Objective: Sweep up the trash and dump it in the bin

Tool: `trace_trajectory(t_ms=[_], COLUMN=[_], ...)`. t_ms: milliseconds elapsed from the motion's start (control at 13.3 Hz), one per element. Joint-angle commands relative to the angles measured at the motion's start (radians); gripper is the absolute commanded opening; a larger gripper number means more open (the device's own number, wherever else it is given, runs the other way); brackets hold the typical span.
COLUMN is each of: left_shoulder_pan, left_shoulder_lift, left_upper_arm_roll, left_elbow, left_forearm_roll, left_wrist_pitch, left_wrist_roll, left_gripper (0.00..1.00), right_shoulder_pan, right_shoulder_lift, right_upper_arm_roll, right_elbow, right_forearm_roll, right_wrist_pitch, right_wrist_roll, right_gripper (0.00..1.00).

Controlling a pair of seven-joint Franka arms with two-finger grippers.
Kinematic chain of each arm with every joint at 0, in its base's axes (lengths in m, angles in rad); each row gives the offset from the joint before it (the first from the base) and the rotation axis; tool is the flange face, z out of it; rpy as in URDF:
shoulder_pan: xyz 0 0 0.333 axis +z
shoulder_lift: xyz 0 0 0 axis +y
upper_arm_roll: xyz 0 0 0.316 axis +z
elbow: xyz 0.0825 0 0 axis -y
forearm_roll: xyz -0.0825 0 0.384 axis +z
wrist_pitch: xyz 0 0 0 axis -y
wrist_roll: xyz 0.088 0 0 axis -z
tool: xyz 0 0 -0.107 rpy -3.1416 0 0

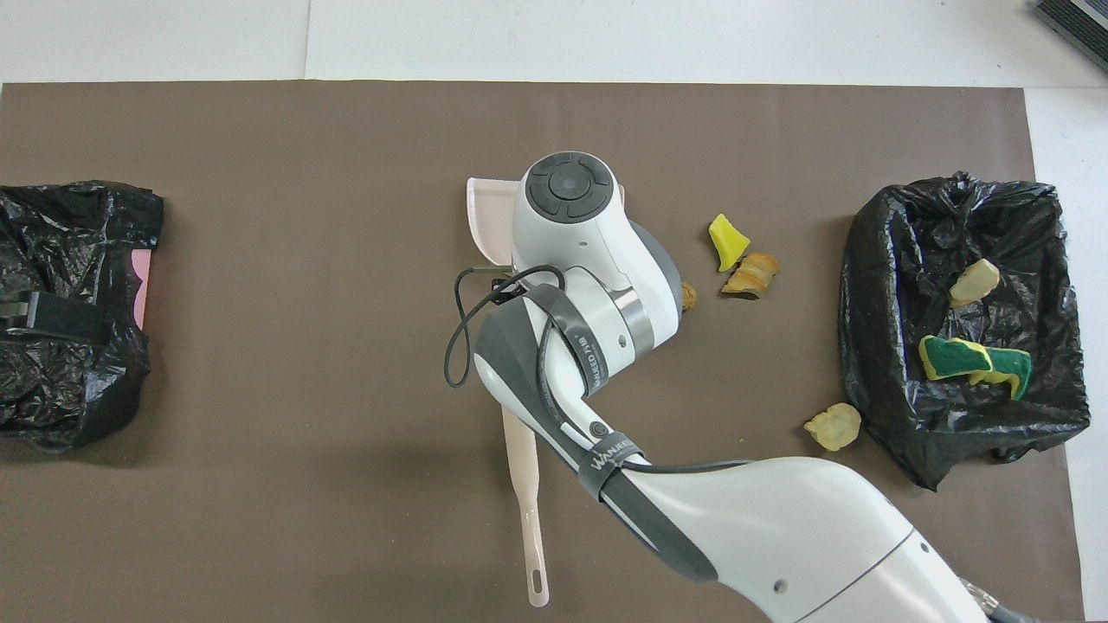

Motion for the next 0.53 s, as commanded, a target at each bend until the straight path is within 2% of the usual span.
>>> trace_trajectory(t_ms=[0,151,301,452], left_shoulder_pan=[0.004,0.000,-0.008,-0.014], left_shoulder_lift=[-0.029,-0.029,-0.020,0.005], left_upper_arm_roll=[0.001,0.001,0.001,-0.001], left_elbow=[-0.036,-0.035,-0.035,-0.033], left_forearm_roll=[-0.011,-0.011,-0.011,-0.011], left_wrist_pitch=[0.022,0.033,0.098,0.199], left_wrist_roll=[0.008,0.005,0.000,0.000], left_gripper=[1.00,1.00,1.00,1.00], right_shoulder_pan=[0.008,0.005,0.011,0.009], right_shoulder_lift=[-0.013,-0.065,-0.114,-0.218], right_upper_arm_roll=[0.003,0.005,0.003,0.005], right_elbow=[0.019,-0.019,-0.056,-0.170], right_forearm_roll=[0.006,0.008,0.008,0.019], right_wrist_pitch=[-0.026,-0.053,-0.110,-0.118], right_wrist_roll=[0.013,0.008,0.017,0.013], right_gripper=[1.00,1.00,1.00,1.00])
